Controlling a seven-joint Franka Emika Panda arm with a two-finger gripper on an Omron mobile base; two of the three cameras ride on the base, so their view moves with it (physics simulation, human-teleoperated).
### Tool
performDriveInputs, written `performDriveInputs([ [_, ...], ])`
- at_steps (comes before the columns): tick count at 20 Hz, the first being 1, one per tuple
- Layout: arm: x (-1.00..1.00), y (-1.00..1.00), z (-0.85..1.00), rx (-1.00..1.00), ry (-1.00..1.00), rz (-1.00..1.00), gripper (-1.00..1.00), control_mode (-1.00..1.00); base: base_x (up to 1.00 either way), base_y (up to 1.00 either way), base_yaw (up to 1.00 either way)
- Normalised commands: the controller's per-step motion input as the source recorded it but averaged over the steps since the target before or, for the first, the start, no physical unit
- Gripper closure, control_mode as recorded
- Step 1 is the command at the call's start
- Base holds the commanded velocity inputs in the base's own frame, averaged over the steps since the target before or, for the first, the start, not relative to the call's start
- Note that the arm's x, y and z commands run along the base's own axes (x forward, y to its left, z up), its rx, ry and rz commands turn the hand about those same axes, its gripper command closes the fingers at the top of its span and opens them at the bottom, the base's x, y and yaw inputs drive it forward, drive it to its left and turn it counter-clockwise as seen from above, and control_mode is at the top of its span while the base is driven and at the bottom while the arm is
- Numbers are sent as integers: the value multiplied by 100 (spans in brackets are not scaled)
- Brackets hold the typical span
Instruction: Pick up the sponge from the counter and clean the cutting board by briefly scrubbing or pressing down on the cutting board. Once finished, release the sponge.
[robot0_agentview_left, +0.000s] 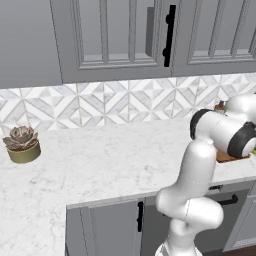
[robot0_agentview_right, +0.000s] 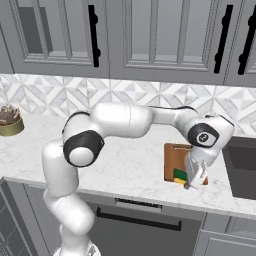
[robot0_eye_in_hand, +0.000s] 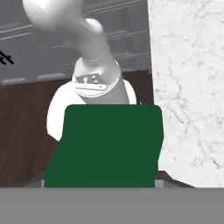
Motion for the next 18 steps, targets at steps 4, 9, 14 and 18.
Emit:
performDriveInputs([
  [4, -68, 100, 59, -17, -21, 15, 100, -100, 0, 0, 0],
  [9, -27, 100, 40, -18, -20, 14, 100, -100, 0, 0, 0],
  [14, 9, 100, 6, -23, -2, 15, 100, -100, 0, 0, 0],
  [18, 55, 100, 4, -20, 4, 15, 100, -100, 0, 0, 0],
])
